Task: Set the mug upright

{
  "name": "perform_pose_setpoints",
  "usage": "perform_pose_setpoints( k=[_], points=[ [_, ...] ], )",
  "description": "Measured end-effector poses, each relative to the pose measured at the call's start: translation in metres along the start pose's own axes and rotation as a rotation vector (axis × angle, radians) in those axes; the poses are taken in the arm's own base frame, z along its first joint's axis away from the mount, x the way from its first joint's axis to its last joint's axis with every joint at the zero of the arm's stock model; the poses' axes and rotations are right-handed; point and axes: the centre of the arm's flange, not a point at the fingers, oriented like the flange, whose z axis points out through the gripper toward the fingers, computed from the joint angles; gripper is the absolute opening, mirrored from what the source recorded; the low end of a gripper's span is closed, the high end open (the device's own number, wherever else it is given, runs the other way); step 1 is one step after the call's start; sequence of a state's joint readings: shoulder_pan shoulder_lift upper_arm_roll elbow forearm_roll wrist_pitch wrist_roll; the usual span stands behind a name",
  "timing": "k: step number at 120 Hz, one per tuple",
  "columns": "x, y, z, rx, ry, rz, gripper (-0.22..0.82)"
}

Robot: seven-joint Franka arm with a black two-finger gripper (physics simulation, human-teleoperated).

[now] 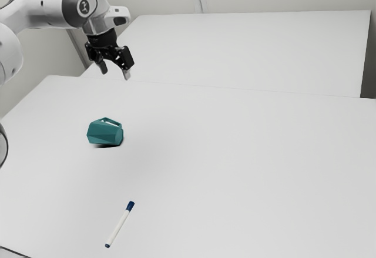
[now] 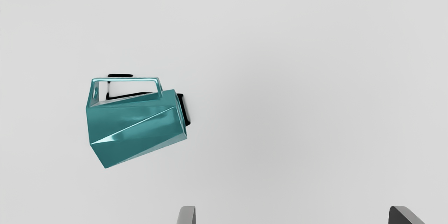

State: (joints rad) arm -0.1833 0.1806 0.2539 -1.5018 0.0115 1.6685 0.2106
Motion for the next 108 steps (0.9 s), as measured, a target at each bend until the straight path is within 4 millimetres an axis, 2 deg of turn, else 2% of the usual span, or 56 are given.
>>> perform_pose_setpoints(
  k=[16, 21, 35, 44, 51, 67, 82, 92, 108],
  points=[
    [0.001, -0.004, -0.004, 0.004, 0.034, -0.002, 0.60],
    [-0.004, -0.006, -0.003, -0.001, 0.035, -0.010, 0.60],
    [-0.049, -0.011, 0.017, -0.043, 0.044, -0.049, 0.60],
    [-0.065, -0.020, 0.029, -0.067, 0.071, -0.106, 0.60],
    [-0.080, -0.028, 0.049, -0.113, 0.091, -0.165, 0.60],
    [-0.109, -0.069, 0.089, -0.301, 0.173, -0.360, 0.60],
    [-0.127, -0.099, 0.125, -0.459, 0.247, -0.491, 0.60],
    [-0.138, -0.126, 0.140, -0.508, 0.303, -0.541, 0.60],
    [-0.165, -0.176, 0.150, -0.527, 0.395, -0.569, 0.60]
  ],
)
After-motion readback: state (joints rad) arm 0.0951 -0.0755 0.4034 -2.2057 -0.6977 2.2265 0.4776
